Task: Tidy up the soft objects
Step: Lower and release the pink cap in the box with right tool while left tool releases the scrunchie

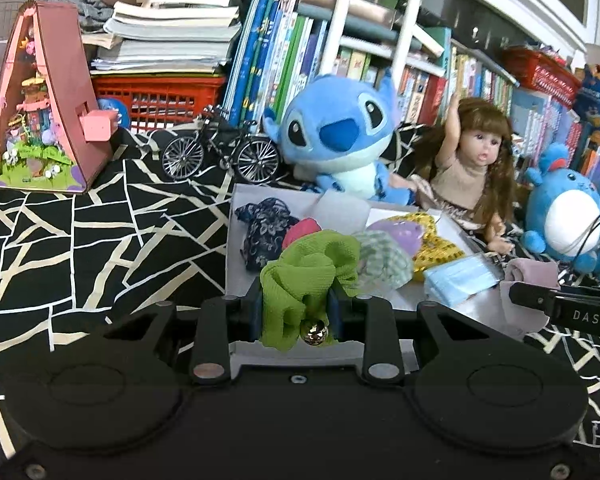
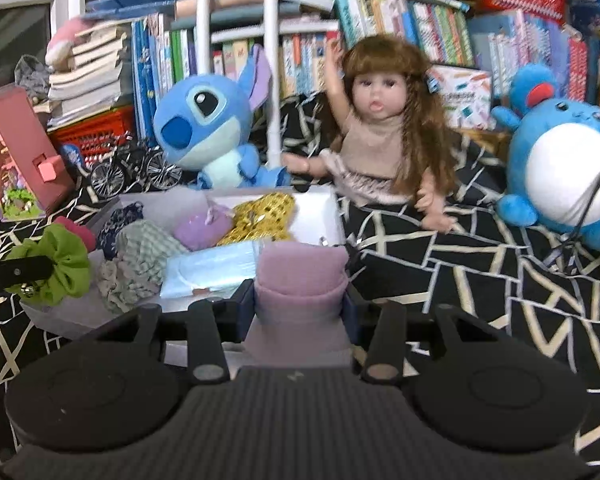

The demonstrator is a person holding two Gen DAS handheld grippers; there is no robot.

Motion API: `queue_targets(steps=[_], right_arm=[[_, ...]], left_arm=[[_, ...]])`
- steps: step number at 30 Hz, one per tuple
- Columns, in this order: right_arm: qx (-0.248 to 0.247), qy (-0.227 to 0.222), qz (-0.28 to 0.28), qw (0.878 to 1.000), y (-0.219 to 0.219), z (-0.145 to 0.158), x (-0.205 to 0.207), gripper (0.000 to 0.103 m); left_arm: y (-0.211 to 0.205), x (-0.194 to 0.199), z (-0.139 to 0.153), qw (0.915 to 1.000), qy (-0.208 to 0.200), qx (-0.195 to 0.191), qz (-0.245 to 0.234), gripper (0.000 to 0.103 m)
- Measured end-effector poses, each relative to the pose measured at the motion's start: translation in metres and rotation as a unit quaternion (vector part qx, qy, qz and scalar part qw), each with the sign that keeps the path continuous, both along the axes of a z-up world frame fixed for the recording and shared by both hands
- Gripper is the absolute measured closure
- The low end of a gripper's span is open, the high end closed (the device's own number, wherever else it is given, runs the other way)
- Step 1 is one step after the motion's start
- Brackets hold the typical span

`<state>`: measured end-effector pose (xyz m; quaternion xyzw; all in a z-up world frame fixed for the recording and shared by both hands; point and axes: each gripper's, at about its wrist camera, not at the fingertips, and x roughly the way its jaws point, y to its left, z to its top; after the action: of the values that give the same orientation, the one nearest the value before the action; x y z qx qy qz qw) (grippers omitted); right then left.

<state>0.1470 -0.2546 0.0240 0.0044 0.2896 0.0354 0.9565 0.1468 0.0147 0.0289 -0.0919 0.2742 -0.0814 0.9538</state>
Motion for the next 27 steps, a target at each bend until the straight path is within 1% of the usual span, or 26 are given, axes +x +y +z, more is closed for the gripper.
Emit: queue_targets(steps=[8, 17, 21, 27], right_arm=[[0.021, 0.015, 0.027, 0.999, 0.018, -0.006, 0.023, 0.055], [0.045, 0.032, 0.035, 0.998, 0.033, -0.006, 0.060, 0.055], [0.054, 0.035, 0.031, 0.997, 0.030, -0.008, 0.061, 0.054], [0.061, 0.045, 0.023, 0.997, 0.019, -0.012, 0.056, 0.054]], left_arm=[[-0.005, 0.020, -0.015, 0.9997, 0.018, 0.010, 0.014, 0.074], [-0.012, 0.047, -0.013, 0.9993, 0.017, 0.018, 0.029, 0.073], [-0.012, 0.051, -0.013, 0.9992, 0.023, 0.017, 0.029, 0.072], [-0.008, 0.050, -0.017, 0.9990, 0.034, 0.014, 0.026, 0.068]])
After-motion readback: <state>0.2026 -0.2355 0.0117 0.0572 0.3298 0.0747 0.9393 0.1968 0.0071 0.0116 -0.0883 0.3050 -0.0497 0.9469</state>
